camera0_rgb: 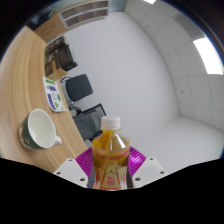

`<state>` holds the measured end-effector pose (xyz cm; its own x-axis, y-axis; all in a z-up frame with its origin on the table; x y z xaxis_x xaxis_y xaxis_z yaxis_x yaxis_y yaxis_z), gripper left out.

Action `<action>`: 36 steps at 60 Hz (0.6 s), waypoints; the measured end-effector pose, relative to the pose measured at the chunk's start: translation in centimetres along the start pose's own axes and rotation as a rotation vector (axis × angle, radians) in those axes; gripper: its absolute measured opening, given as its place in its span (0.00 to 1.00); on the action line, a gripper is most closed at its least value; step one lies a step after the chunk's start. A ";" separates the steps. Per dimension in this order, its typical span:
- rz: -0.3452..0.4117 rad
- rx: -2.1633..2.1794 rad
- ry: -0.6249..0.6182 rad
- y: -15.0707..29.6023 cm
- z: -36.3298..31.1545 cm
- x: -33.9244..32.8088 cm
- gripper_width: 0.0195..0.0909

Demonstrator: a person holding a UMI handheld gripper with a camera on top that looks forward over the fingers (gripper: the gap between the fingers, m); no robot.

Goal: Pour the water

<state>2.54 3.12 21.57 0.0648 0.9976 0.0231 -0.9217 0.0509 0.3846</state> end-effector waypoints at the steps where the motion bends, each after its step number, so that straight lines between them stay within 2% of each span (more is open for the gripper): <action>1: -0.005 0.072 0.027 0.3 0.5 0.5 0.35; 8: -0.027 0.709 0.128 -3.3 -0.6 0.0 0.35; 12: -0.069 0.948 0.211 -5.0 -3.0 1.0 0.35; 14: -0.098 0.999 0.230 -6.2 -4.0 1.4 0.35; 22: -0.127 1.069 0.220 -9.5 -6.2 2.4 0.36; 36: -0.081 1.192 0.230 -11.0 -7.0 2.7 0.39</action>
Point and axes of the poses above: the point between the fingertips, and its own axes, seen from behind it with the camera up: z to the right, y up, x forward, the way the camera looks, the point moved 8 cm from there along -x, backward, against the way the camera looks, and after that the axes turned 2 degrees about -z, right-handed, at the moved point
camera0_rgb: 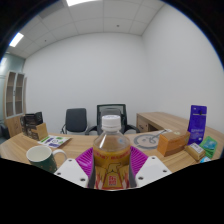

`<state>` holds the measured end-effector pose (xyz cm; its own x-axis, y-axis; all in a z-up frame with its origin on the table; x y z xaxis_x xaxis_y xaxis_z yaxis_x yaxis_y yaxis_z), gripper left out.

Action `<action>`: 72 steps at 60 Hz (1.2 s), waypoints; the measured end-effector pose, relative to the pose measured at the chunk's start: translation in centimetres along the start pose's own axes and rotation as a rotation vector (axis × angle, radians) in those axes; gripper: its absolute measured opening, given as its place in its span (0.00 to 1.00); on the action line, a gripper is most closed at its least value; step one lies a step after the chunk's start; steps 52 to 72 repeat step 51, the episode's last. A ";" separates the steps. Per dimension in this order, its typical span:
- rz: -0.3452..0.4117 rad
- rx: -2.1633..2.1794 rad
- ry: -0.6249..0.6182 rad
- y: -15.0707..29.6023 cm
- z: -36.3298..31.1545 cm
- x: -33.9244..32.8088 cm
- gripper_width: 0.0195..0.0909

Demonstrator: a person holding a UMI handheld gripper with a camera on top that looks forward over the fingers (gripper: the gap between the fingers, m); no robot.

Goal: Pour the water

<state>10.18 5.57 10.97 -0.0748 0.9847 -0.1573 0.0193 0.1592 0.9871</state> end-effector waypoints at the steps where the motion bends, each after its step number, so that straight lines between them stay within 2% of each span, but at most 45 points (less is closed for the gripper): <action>1: 0.005 -0.002 0.003 0.0 0.0 0.0 0.41; 5: 0.013 -0.005 0.003 -0.1 0.0 -0.1 0.46; 10: -0.015 -0.002 -0.012 -0.1 -0.1 -0.1 0.56; 12: -0.061 -0.005 -0.005 -0.5 -0.3 -0.1 0.67; 15: -0.110 0.011 0.017 -0.5 -0.5 -0.6 0.92; 16: -0.115 0.019 0.023 -0.4 -0.5 -0.8 0.93; 18: -0.112 0.030 0.045 0.0 -0.7 -1.6 0.89; 22: -0.105 0.020 0.054 0.5 -0.6 -3.7 0.92; 31: -0.070 -0.043 0.038 1.2 -0.1 -10.3 0.91; 46: -0.073 -0.022 0.122 -0.2 -0.6 -20.5 0.91; 72: -0.064 -0.004 0.143 -0.7 -0.4 -22.1 0.91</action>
Point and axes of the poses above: the point between the fingertips, and its own axes, seen from behind it with the camera up: z to the right, y up, x forward, the way the camera looks, the point moved 8 cm from there along -x, backward, against the way the camera looks, and after that the axes turned 2 degrees about -z, right-handed, at the moved point
